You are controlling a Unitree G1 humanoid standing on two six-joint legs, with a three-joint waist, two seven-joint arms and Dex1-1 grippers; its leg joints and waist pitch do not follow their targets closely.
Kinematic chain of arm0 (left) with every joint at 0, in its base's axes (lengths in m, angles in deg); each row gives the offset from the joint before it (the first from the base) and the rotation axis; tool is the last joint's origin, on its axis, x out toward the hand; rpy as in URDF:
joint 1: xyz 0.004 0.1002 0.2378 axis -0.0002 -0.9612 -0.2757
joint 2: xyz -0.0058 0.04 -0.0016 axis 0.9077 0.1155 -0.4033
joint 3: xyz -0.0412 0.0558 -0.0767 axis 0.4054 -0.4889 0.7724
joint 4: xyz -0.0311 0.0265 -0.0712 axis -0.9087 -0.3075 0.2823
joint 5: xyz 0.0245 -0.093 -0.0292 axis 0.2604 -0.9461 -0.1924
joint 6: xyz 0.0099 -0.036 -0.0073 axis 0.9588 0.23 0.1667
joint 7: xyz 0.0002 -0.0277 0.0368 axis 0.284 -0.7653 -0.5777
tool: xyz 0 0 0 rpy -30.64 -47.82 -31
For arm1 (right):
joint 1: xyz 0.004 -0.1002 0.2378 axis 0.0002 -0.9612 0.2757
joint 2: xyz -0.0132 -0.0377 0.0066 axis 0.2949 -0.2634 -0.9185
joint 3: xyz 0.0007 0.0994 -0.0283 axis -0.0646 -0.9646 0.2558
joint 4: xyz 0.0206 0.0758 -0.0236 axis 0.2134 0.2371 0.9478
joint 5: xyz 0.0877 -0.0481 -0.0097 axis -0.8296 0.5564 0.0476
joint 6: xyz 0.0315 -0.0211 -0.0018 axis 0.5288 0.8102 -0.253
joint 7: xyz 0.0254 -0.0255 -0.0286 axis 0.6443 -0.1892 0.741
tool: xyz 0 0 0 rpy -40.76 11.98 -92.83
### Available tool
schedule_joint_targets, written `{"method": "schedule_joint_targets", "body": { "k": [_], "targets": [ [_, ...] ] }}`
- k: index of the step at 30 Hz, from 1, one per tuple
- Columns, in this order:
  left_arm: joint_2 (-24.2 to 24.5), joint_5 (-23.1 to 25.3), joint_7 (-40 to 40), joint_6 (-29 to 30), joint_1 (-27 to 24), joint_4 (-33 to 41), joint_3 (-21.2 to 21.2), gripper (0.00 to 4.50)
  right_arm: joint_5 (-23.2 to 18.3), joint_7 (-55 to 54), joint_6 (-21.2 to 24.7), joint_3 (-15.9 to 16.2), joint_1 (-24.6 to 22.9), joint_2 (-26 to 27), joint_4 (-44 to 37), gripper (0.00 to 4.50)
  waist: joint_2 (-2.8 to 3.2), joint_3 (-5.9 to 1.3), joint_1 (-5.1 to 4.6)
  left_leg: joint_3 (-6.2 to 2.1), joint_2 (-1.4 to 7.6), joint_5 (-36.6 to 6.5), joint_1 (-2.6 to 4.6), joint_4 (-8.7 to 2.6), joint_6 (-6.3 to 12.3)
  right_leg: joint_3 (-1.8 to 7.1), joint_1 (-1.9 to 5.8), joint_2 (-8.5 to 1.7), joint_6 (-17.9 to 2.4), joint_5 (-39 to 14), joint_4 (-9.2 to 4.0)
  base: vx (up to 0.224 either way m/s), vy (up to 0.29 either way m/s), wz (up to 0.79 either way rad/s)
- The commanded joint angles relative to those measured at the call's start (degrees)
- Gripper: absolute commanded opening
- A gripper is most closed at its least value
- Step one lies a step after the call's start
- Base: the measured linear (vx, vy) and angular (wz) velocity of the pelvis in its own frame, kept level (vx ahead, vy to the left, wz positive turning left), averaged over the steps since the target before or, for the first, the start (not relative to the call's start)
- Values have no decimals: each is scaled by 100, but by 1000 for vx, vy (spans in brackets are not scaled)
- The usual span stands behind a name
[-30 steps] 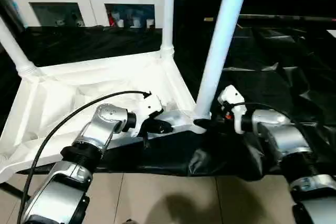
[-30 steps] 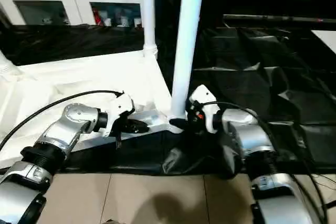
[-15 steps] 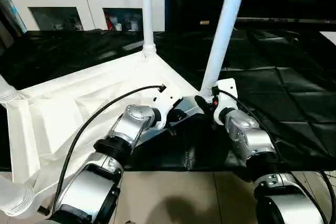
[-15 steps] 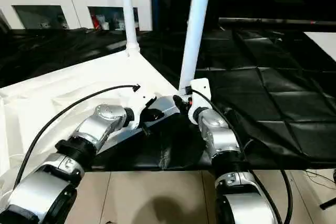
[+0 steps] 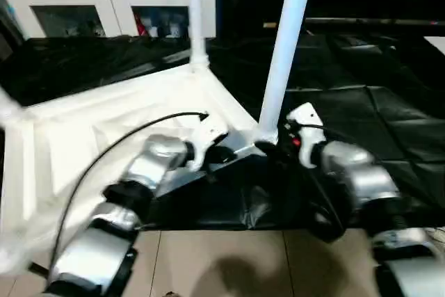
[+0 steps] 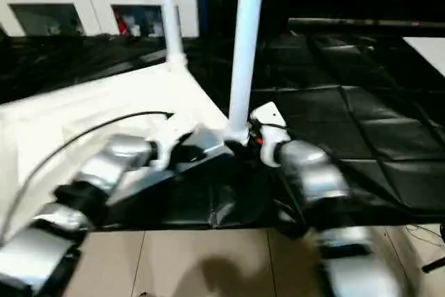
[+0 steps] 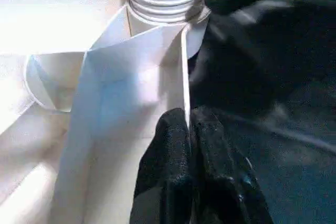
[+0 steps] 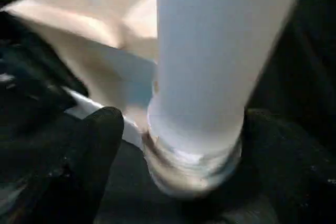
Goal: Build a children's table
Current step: Rotate leg to tighten
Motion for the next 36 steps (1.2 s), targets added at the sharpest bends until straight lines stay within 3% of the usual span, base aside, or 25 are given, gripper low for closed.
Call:
{"method": "schedule_joint_targets", "body": {
  "k": [1,3,8,12,14,21,29,31,34,35,36],
  "targets": [
    [22,-76,621,-8,-146,271,-278,0,13,401,-103,179,20,-80,-176,395,-36,-394,29,-110,222,-586,103,-304,605,286,293,-452,-1556,484,-292,0,0,0],
    [59,-96,724,61,-172,346,-309,0,-5,434,-103,197,27,-106,-176,395,-28,-386,56,-97,237,-692,136,-311,554,294,260,-451,-1575,262,-318,0,0,0],
    [107,-75,780,40,-203,378,-332,0,1,616,-107,348,31,-164,-143,395,-37,-369,92,-106,234,-816,135,-331,358,302,271,-456,-1461,-111,-340,0,0,0],
    [148,-78,807,62,-258,481,-319,0,132,801,-189,518,-10,-182,-87,379,-42,-389,97,-107,225,-659,122,-310,401,303,281,-456,-1471,141,-308,0,0,0],
    [161,-87,807,63,-259,489,-322,0,146,777,-181,519,7,-175,-45,379,-48,-387,100,-106,220,-613,118,-308,438,297,276,-449,-1482,172,-303,0,0,0],
    [166,-79,774,42,-229,447,-321,0,93,761,-167,495,32,-178,51,316,-16,-391,103,-109,219,-656,125,-305,407,297,276,-445,-1487,140,-304,0,0,0],
    [158,-67,717,44,-217,420,-313,0,117,637,-169,445,-93,-127,73,267,-39,-400,99,-108,219,-642,126,-299,423,294,285,-442,-1507,220,-296,0,0,0],
    [-28,-41,167,205,-100,217,-166,0,103,-245,7,154,-104,200,322,261,-39,-386,85,-101,221,-675,131,-307,397,305,260,-446,-1503,111,-305,0,0,0],
    [-213,14,-438,382,45,-23,-28,0,104,-984,201,-53,-79,475,515,261,-38,-353,56,-117,211,-1010,171,-350,160,307,248,-462,-1414,-553,-390,0,0,0],
    [-425,25,-1092,539,205,-291,140,0,91,-1654,368,-228,-37,758,654,261,-40,-347,46,-120,209,-1065,167,-358,127,307,255,-459,-1379,-655,-399,0,0,0],
    [-535,25,-1431,617,290,-432,229,0,77,-1981,442,-318,-12,906,724,261,-7,-317,8,-120,205,-1268,196,-383,38,312,216,-457,-1337,-951,-442,0,0,0]
  ]
}}
